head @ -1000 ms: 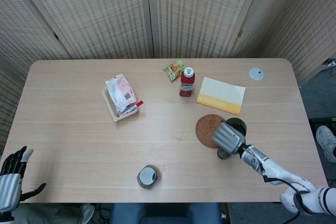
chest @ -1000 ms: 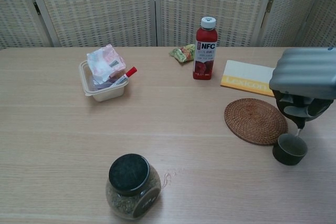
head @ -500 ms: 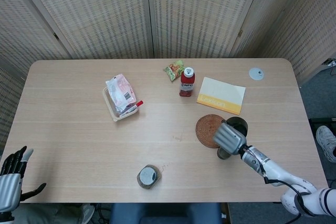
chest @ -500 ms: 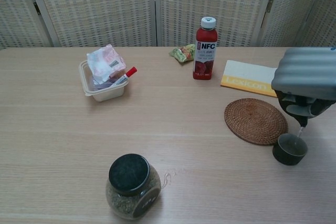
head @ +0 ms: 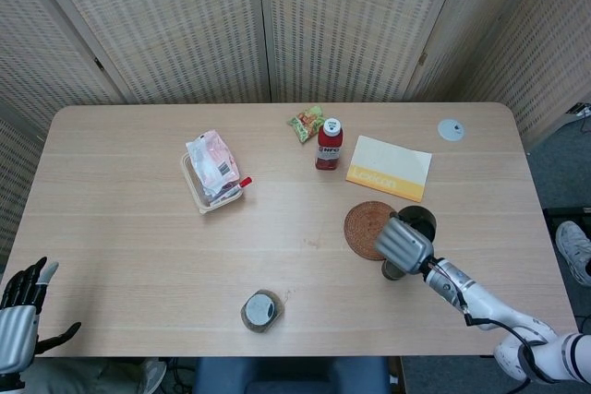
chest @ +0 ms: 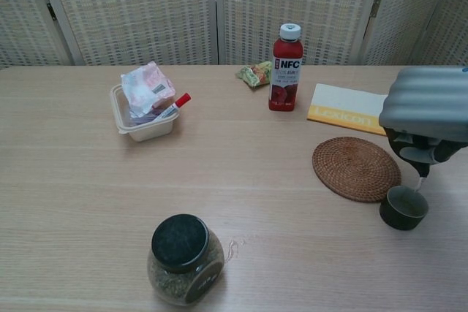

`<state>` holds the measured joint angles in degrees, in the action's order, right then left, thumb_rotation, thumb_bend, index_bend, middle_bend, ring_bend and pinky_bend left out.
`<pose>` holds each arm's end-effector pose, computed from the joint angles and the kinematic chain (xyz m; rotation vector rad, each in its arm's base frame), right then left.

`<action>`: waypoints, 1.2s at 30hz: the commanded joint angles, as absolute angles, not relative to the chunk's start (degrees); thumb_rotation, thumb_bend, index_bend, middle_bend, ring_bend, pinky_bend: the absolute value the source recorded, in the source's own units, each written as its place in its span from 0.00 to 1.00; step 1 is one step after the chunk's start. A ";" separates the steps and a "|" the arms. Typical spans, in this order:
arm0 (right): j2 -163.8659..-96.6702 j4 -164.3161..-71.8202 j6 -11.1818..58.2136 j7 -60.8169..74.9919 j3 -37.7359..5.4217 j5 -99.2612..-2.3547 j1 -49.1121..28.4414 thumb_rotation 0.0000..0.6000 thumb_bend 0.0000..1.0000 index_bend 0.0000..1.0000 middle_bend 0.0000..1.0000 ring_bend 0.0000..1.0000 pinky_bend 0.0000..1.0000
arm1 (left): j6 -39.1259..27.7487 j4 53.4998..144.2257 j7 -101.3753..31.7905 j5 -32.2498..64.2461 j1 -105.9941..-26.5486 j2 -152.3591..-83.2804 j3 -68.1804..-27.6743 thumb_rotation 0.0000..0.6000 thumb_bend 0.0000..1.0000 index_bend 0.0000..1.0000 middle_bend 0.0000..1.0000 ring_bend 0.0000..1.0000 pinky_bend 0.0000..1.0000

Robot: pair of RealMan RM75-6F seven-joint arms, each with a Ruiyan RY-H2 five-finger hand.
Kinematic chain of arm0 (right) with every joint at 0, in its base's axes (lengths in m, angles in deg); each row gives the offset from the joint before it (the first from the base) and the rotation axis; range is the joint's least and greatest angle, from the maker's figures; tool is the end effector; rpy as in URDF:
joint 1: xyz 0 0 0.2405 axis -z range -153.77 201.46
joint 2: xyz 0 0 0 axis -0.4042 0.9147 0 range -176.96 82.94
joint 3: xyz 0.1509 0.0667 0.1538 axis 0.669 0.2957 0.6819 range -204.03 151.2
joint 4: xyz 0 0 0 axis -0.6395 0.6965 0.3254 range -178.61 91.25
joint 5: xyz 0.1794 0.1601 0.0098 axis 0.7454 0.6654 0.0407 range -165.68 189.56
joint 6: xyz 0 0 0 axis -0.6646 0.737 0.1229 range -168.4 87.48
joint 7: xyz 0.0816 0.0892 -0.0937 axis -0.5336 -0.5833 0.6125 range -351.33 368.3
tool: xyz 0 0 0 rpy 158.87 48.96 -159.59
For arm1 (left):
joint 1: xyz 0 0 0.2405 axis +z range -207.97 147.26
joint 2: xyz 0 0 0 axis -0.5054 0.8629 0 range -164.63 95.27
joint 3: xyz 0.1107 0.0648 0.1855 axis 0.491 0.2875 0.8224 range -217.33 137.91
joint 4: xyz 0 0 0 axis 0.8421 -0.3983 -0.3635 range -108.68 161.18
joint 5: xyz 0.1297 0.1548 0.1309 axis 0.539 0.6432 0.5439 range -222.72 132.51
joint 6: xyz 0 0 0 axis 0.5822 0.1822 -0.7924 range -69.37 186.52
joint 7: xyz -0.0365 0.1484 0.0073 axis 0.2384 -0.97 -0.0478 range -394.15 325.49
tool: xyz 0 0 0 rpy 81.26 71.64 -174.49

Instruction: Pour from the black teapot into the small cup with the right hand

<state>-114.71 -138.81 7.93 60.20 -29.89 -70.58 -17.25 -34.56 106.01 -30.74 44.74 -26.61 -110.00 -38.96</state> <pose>-0.1851 -0.2842 -0.0023 2.2908 0.0471 0.2982 -0.3261 0.1287 0.0852 -1.3032 -0.9364 -0.9066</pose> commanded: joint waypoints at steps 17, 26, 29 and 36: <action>-113.82 -140.12 8.95 47.01 -29.21 -68.36 -14.97 0.82 0.44 0.89 0.98 0.92 0.58 | -34.77 106.70 -31.32 45.06 -26.61 -109.61 -38.92 1.00 0.01 0.00 0.00 0.00 0.00; -112.90 -140.85 11.06 37.26 -27.53 -67.42 -13.34 0.82 0.43 0.89 0.98 0.92 0.58 | -34.84 107.21 -31.92 45.35 -26.69 -109.39 -38.88 1.00 0.01 0.00 0.00 0.00 0.00; -112.74 -140.65 11.61 32.82 -26.09 -66.64 -13.17 0.82 0.43 0.89 0.98 0.92 0.58 | -34.92 107.46 -32.12 45.43 -26.70 -109.17 -38.88 1.00 0.01 0.00 0.00 0.00 0.00; -114.05 -137.95 10.14 23.79 -22.72 -63.90 -14.20 0.82 0.42 0.89 0.97 0.92 0.58 | -34.92 107.88 -32.50 45.65 -26.72 -109.04 -38.76 1.00 0.01 0.00 0.00 0.00 0.00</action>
